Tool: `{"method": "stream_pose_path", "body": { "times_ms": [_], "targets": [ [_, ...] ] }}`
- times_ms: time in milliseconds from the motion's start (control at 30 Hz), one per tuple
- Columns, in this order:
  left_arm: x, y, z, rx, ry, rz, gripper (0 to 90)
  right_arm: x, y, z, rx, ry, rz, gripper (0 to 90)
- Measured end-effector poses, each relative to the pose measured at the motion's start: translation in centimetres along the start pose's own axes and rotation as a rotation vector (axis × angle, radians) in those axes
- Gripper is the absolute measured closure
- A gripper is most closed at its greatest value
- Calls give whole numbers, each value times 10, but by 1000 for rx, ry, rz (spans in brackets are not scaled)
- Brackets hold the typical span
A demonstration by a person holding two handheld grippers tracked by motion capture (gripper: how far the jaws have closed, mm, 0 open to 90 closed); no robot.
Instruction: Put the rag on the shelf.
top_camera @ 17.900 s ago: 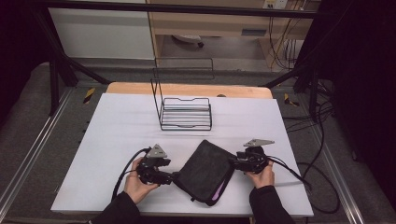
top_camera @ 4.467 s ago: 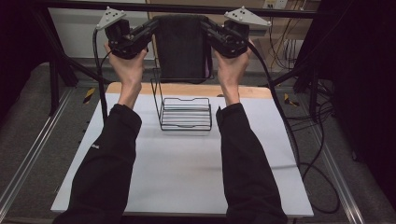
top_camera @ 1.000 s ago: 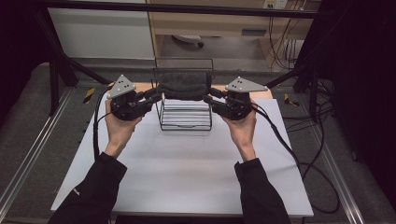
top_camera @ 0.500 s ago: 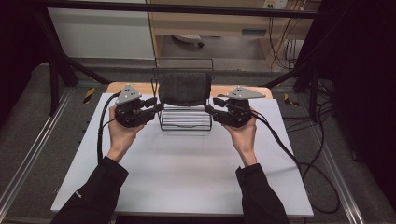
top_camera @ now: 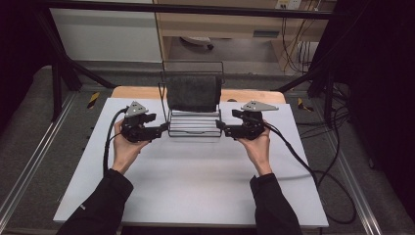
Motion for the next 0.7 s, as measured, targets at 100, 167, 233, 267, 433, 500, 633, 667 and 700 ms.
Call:
{"method": "stream_pose_path", "body": {
  "times_ms": [100, 167, 233, 267, 433, 500, 633, 667, 700],
  "targets": [
    [5, 4, 6, 0, 19, 4, 257, 5, 1, 1, 12, 14, -10, 91],
    [10, 5, 10, 0, 30, 11, 219, 10, 1, 2, 8, 25, -21, 66],
    [15, 7, 13, 1, 42, 21, 179, 15, 0, 3, 1, 47, -29, 48],
    [18, 8, 15, -1, 44, 19, 167, 17, 0, 5, -5, 57, -30, 44],
    [30, 11, 30, 2, 68, 28, 118, 30, -1, 14, -16, 87, -49, 24],
    [33, 11, 37, 16, 67, 33, 110, 34, -1, 18, -17, 91, -50, 16],
    [43, 11, 52, 28, 69, 39, 97, 45, -2, 28, -29, 90, -50, 4],
    [45, 11, 56, 32, 68, 40, 97, 47, -3, 31, -28, 94, -50, 4],
    [47, 11, 60, 30, 73, 35, 96, 49, -3, 34, -27, 97, -48, 4]
  ]
}}
Point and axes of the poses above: each handheld gripper's, and its own axes: x roughly backward along the jaws, z roughly out of its underside, y roughly to its left, the point moved 2 cm from there along -x, roughly forward along the jaws, and after that the axes turned 11 degrees about -y, right-handed, at the moved point
